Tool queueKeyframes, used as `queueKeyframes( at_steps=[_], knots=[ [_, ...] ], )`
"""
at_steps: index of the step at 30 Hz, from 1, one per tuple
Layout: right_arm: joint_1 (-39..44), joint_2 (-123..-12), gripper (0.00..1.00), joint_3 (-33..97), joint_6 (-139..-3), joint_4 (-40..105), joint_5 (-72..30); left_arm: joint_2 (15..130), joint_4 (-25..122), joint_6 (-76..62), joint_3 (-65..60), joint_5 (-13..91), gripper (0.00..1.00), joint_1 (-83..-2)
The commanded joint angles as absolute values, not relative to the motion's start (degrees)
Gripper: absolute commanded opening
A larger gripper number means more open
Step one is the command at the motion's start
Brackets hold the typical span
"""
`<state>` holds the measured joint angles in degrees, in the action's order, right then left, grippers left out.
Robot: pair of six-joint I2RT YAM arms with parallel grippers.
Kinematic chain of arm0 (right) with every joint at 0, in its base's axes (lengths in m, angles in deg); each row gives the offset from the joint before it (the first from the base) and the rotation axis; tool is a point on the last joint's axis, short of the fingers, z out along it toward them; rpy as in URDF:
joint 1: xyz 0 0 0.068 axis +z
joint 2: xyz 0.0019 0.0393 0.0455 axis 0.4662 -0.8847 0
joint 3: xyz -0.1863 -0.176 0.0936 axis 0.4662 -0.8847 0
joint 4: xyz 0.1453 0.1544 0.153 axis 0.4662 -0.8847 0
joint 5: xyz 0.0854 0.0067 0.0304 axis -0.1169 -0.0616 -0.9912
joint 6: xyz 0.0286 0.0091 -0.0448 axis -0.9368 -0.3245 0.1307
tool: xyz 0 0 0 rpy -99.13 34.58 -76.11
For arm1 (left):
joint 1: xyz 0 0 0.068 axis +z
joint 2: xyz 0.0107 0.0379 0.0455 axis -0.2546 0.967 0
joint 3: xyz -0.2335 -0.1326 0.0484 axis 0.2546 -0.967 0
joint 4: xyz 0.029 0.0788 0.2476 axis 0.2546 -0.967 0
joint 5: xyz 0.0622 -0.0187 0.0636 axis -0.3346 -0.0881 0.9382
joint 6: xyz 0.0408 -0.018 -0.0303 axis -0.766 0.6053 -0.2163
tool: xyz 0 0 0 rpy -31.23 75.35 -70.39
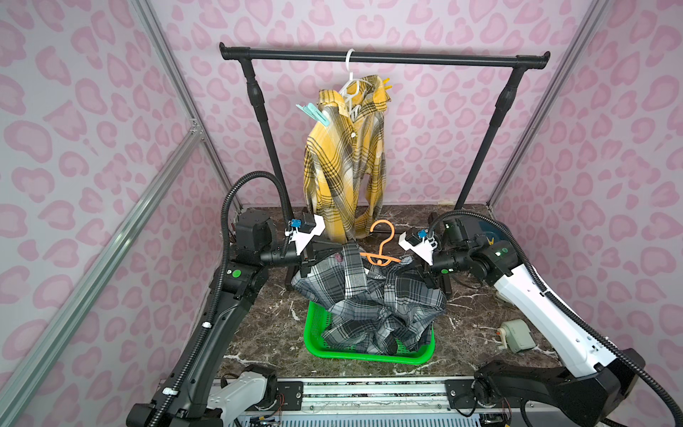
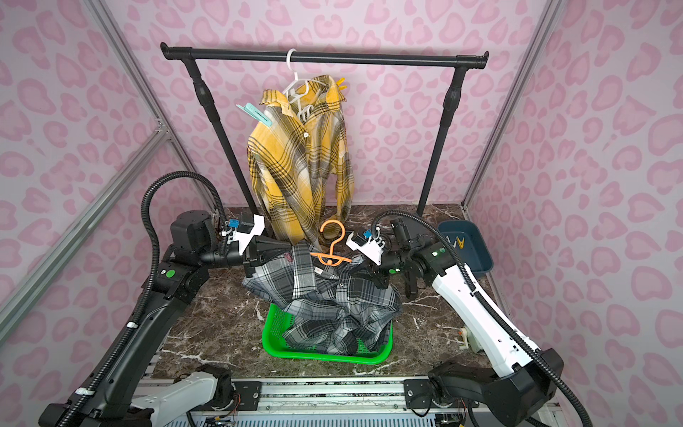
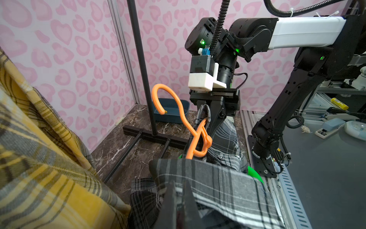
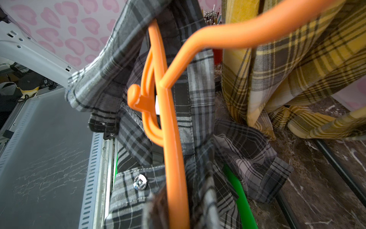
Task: Remove the clothespins securing long-sleeve shirts to the hanger
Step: Remove the clamp from the hanger, then place the hanger in the bin.
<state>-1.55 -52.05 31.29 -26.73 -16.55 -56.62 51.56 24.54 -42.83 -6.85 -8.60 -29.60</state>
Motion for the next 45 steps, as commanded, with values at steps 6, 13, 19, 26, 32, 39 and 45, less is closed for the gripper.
queueKeyframes(
  at_steps=[6,13,19,26,32,39,45],
  knots=[
    [-1.46,-52.37,0.0,31.31,-27.52,-14.97,-57.82,51.13,24.7,-42.54,-6.29,-9.13,0.03,-29.69],
    [-0.1,-55.01,0.0,31.52,-29.05,-16.0,-53.3,48.47,29.54,-37.93,-3.75,-13.13,0.03,-29.68],
    [2.03,-57.45,0.0,27.65,-32.78,-12.75,-54.09,45.49,40.29,-29.68,-5.12,-14.44,0.03,-29.69],
    [8.11,-55.79,0.0,17.48,-38.76,-7.74,-47.0,44.64,48.5,-21.15,-11.13,-12.38,0.03,-30.24],
    [11.94,-52.75,0.45,12.39,-44.11,-5.1,-39.01,44.28,48.08,-20.11,-14.09,-8.11,0.03,-32.2],
    [12.36,-40.64,0.88,15.39,-47.07,-2.06,-24.28,44.27,47.72,-17.86,-14.4,2.59,0.03,-34.71],
    [21.79,-37.38,0.9,19.18,-45.52,2.31,-4.5,46.17,48.86,-11.72,-14.16,9.16,0.03,-36.85]
  ],
)
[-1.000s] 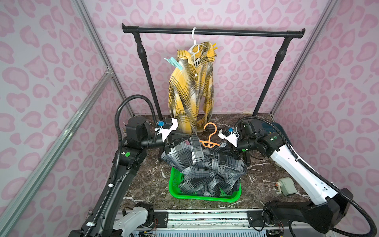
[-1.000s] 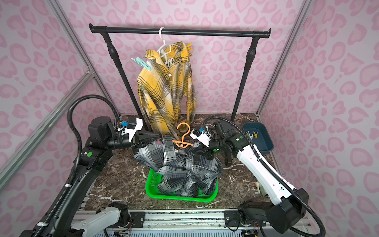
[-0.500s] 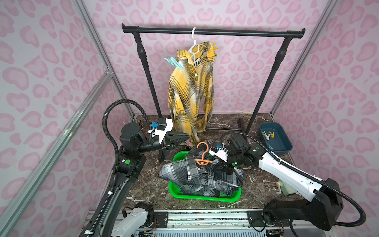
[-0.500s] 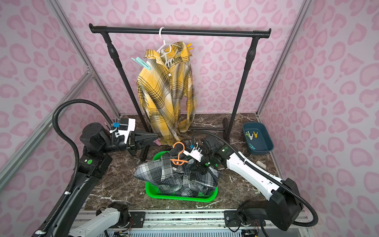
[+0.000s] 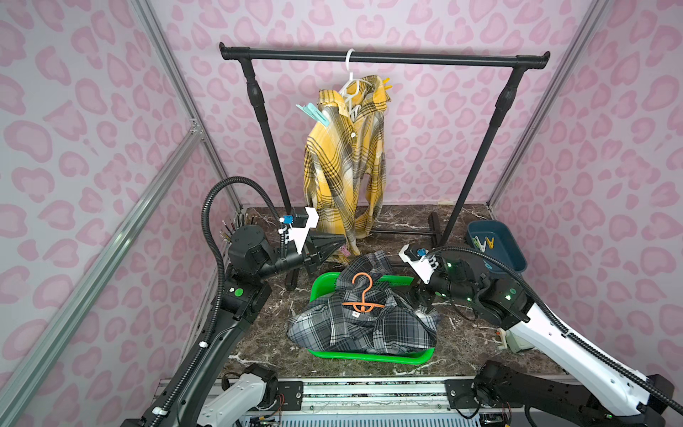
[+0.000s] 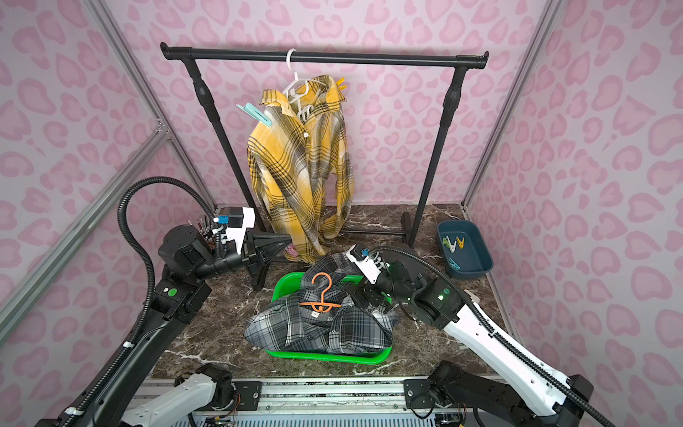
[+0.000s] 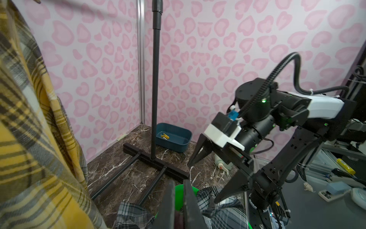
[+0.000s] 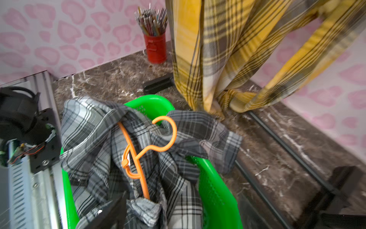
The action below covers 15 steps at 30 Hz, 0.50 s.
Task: Remove the clothespins securing long-sleeve shirts to the hanger
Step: Place the hanger in the bin, then place the clamp in the storage box.
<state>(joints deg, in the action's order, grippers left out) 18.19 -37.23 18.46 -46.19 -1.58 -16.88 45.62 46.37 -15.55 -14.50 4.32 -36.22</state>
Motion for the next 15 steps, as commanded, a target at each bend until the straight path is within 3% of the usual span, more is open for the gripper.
queueKeyframes(
  at_steps=[1,6,15],
  knots=[
    [24.91,-37.65,0.9,18.77,-45.06,5.43,-0.35,46.73,48.87,-10.37,-13.96,11.22,0.03,-37.16],
    [34.36,-41.56,0.88,16.54,-41.36,23.64,13.28,49.3,47.55,-5.08,-12.5,17.97,0.03,-37.59],
    [35.95,-50.51,0.83,20.15,-38.69,37.51,13.34,49.9,45.09,-5.48,-12.1,20.53,0.03,-38.22]
  ],
)
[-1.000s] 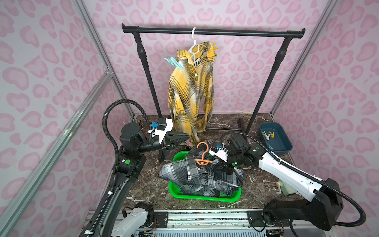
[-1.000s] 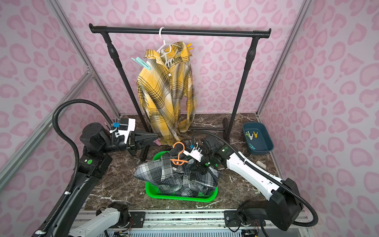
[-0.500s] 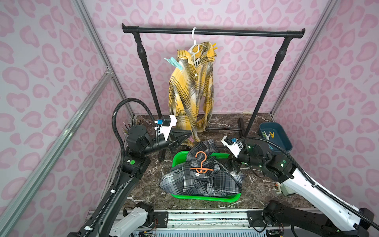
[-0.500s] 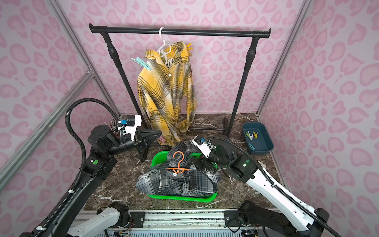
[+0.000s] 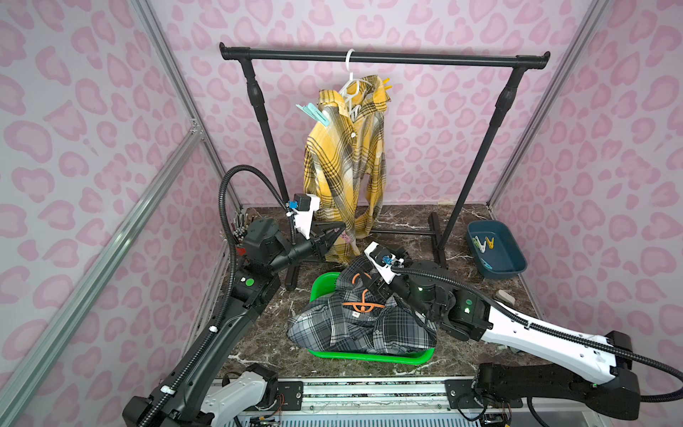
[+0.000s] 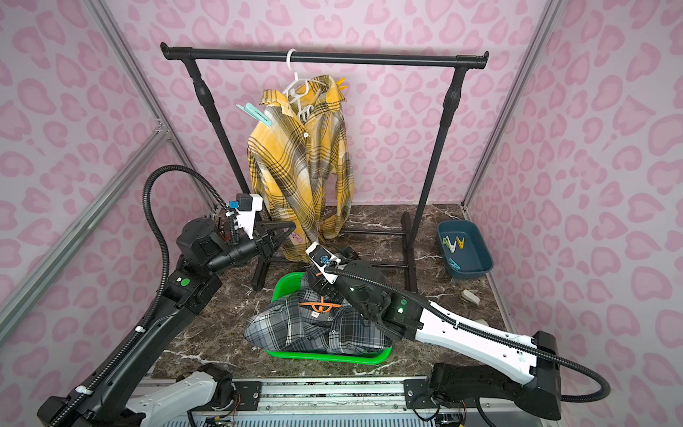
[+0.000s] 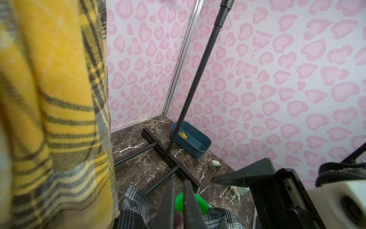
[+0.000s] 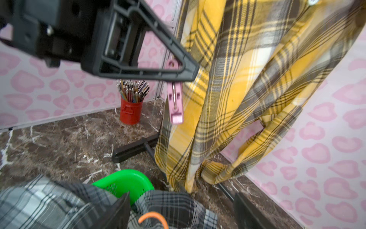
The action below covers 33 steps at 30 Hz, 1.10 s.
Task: Remove the clothespins securing long-sleeve shirts to the hanger
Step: Place the clamp in the storage box.
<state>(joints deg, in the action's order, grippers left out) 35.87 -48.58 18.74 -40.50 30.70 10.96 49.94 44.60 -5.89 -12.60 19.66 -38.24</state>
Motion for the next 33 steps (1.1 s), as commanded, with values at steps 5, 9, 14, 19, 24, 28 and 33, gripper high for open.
queueKeyframes(
  at_steps=[5,9,14,19,24,28,33],
  knots=[
    [34.43,-54.35,0.81,23.67,-40.16,38.64,9.11,49.64,45.09,-5.57,-12.26,20.1,0.03,-38.39],
    [33.42,-57.09,0.75,26.44,-40.44,37.97,6.95,49.37,45.1,-5.68,-12.44,19.58,0.03,-38.48],
    [32.07,-59.78,0.65,29.34,-41.36,35.65,3.1,48.93,45.07,-5.99,-12.8,19.48,0.03,-38.53],
    [32.06,-61.5,0.59,30.74,-41.5,35.04,0.89,48.93,45.01,-6.07,-12.8,19.13,0.03,-38.57],
    [31.98,-62.47,0.52,31.59,-41.72,35.14,-0.06,48.98,45.01,-6.06,-13.06,18.78,0.03,-38.59],
    [31.98,-63.25,0.43,32.52,-41.56,34.75,-0.48,49.02,45.01,-6.02,-13.06,18.33,0.03,-38.57],
    [31.98,-63.69,0.22,33.02,-41.64,34.5,-1.13,49.16,45.02,-5.86,-13.15,18.08,0.03,-38.57]
  ],
)
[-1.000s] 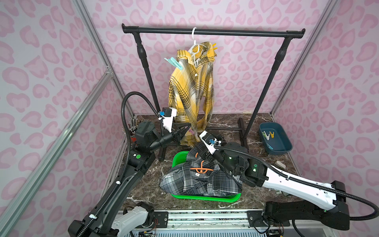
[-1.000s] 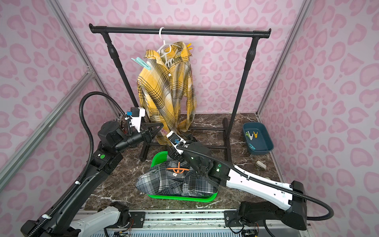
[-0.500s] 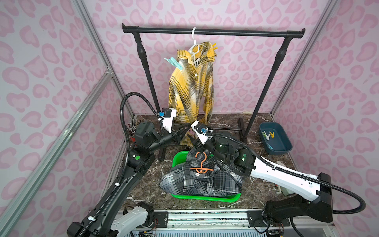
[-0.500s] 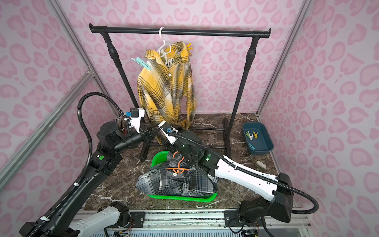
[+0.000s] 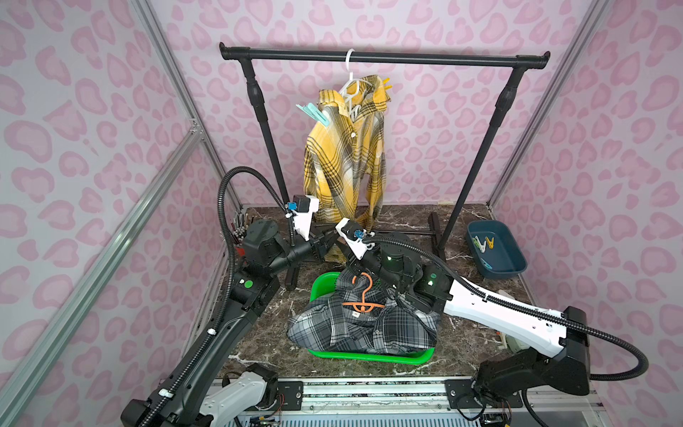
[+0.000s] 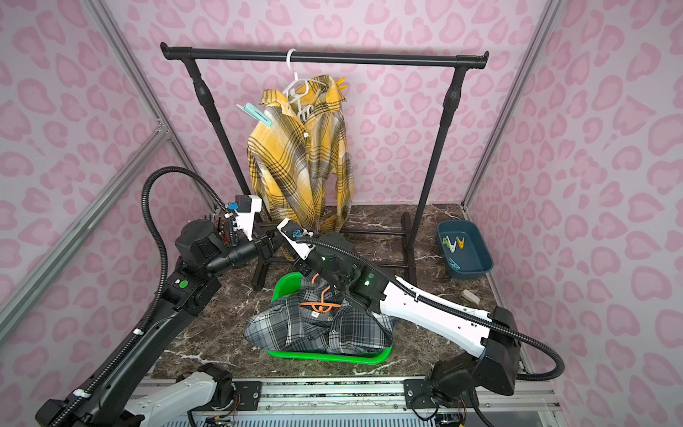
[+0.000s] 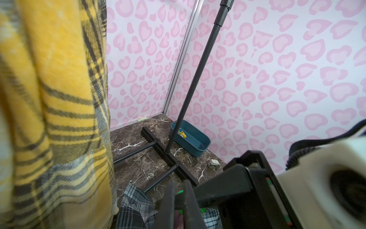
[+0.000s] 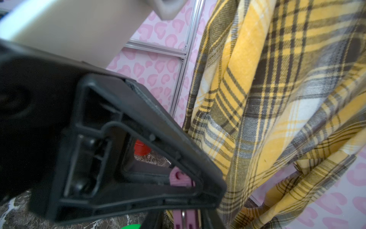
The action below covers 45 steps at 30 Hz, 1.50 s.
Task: Remove the clothespins securing long-sleeve shirts to the hanger
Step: Place the clamp in the storage box.
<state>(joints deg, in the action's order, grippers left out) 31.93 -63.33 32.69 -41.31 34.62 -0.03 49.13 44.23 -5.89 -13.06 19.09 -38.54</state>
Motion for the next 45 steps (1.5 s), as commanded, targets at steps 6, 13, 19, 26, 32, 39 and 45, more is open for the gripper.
queueKeyframes(
  at_steps=[6,13,19,26,32,39,45],
  knots=[
    [31.98,-63.97,0.06,33.42,-42.13,34.25,-1.96,49.34,43.68,-6.62,-12.59,18.63,0.03,-38.72],
    [32.06,-64.21,0.0,33.77,-42.25,34.15,-2.72,49.77,43.4,-6.97,-11.68,17.73,0.03,-38.65],
    [32.07,-63.62,0.0,33.44,-42.64,33.83,-1.85,49.15,41.64,-8.29,-10.42,19.93,0.35,-38.57],
    [31.93,-61.89,0.0,30.69,-44.06,34.25,-0.62,46.85,41.74,-9.0,-10.68,23.36,0.58,-38.57],
    [30.85,-59.13,0.0,28.25,-45.72,31.65,3.4,44.87,41.99,-9.65,-11.38,27.91,0.72,-38.24],
    [19.63,-44.78,0.0,22.68,-53.87,22.56,8.38,40.92,42.67,-11.6,-13.25,30.82,0.97,-37.17],
    [-4.82,-38.04,0.0,20.66,-63.8,11.12,2.85,38.75,43.75,-12.39,-16.06,31.48,0.97,-35.89]
  ],
)
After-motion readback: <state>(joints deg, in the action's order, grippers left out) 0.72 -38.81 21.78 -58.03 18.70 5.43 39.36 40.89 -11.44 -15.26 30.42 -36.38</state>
